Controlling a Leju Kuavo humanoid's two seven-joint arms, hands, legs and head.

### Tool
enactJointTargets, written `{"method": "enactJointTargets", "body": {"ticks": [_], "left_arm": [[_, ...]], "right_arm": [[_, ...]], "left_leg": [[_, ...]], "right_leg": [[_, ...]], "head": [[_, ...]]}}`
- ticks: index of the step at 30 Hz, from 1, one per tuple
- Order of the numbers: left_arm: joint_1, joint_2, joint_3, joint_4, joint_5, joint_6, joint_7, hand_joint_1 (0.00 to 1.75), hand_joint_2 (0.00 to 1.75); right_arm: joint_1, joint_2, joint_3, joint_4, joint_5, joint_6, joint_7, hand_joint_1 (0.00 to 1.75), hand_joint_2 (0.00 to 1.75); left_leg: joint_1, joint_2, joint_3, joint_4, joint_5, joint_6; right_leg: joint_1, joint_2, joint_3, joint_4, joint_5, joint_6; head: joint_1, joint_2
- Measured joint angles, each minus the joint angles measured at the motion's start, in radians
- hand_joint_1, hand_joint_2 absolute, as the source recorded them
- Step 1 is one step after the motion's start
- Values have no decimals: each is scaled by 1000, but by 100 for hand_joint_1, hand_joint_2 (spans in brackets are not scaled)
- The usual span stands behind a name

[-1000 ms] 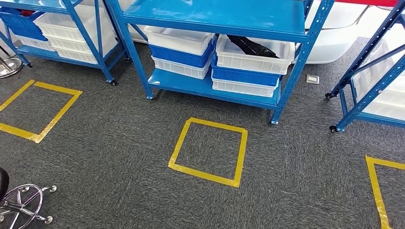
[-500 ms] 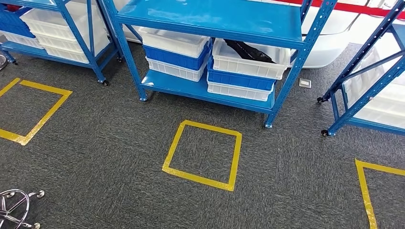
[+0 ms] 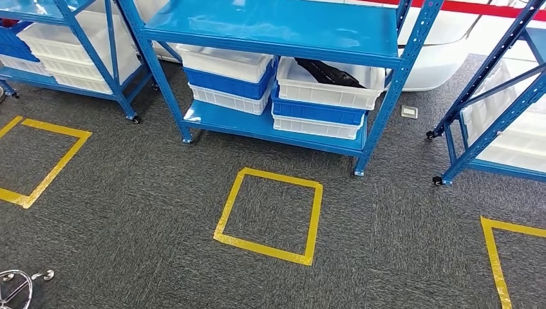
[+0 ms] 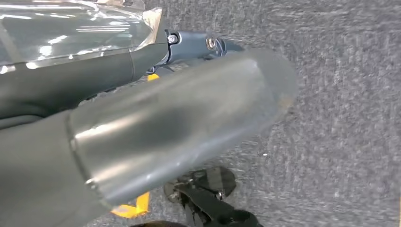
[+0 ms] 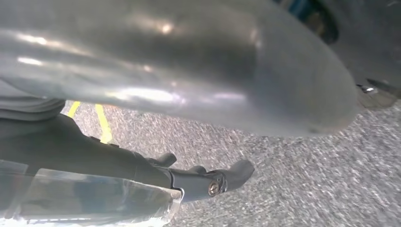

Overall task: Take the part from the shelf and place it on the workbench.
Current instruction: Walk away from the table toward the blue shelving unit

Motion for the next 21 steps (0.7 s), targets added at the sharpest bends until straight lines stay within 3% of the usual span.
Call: {"method": "enactJointTargets", "body": {"ticks": [2, 3, 4, 6, 8, 11, 13, 16, 18, 19, 21], "left_arm": [[2, 0, 0, 0, 1, 0, -1, 0, 0], [4, 0, 0, 0, 1, 0, -2, 0, 0], [5, 0, 0, 0, 1, 0, -2, 0, 0], [5, 1, 0, 0, 1, 0, -3, 0, 0], [4, 1, 0, 0, 1, 0, -4, 0, 0], [4, 1, 0, 0, 1, 0, -5, 0, 0], [5, 1, 0, 0, 1, 1, -6, 0, 0], [4, 1, 0, 0, 1, 1, -6, 0, 0], [5, 1, 0, 0, 1, 2, -6, 0, 0], [5, 1, 0, 0, 1, 2, -6, 0, 0], [7, 1, 0, 0, 2, 2, -7, 0, 0]], "right_arm": [[-1, 0, 0, 0, 2, 1, 0, 0, 0], [0, 0, 1, 0, 2, 1, 0, 0, 0], [1, -1, 1, 0, 3, 1, 0, 0, 0], [1, 0, 1, 0, 3, 1, 0, 0, 0], [-1, 1, 1, 0, 3, 1, 0, 0, 0], [-1, 1, 1, 0, 2, 1, 0, 0, 0], [1, 0, 1, 0, 2, 1, 0, 0, 0], [-1, -1, 1, 0, 2, 1, -1, 0, 0], [1, -2, 1, 0, 3, 2, -1, 0, 0], [4, -2, 1, 0, 4, 2, -1, 0, 0], [8, -3, 2, 0, 7, 2, 0, 0, 0]], "left_leg": [[1, -1, -81, 123, -36, -4], [1, -1, -105, 146, -28, -4], [1, -1, -110, 130, 0, -1], [0, -1, -72, 10, 88, 10], [-8, 0, -27, -96, 130, 24], [-16, -2, -10, -129, 120, 44], [-15, -5, 8, -140, 121, 56], [-14, -6, 27, -145, 117, 67], [-15, -8, 33, -145, 109, 68], [-14, -9, 39, -145, 104, 67], [-13, -12, 52, -144, 91, 60]], "right_leg": [[4, 2, 9, 0, -9, -8], [5, 3, 15, 0, -14, -8], [6, 6, 22, 0, -20, -7], [7, 9, 36, -1, -32, -2], [11, 10, 45, -2, -45, 7], [16, 9, 64, 7, -44, 29], [18, 8, 57, 42, -56, 37], [12, 8, -31, 194, -125, 34], [7, 8, -94, 270, -149, 41], [5, 7, -103, 261, -139, 47], [-1, 6, -75, 151, -70, 68]], "head": [[0, 0], [-1, 0], [0, 0], [0, 0], [0, 0], [0, 0], [0, 0], [4, 0], [5, 0], [6, 0], [6, 0]]}}
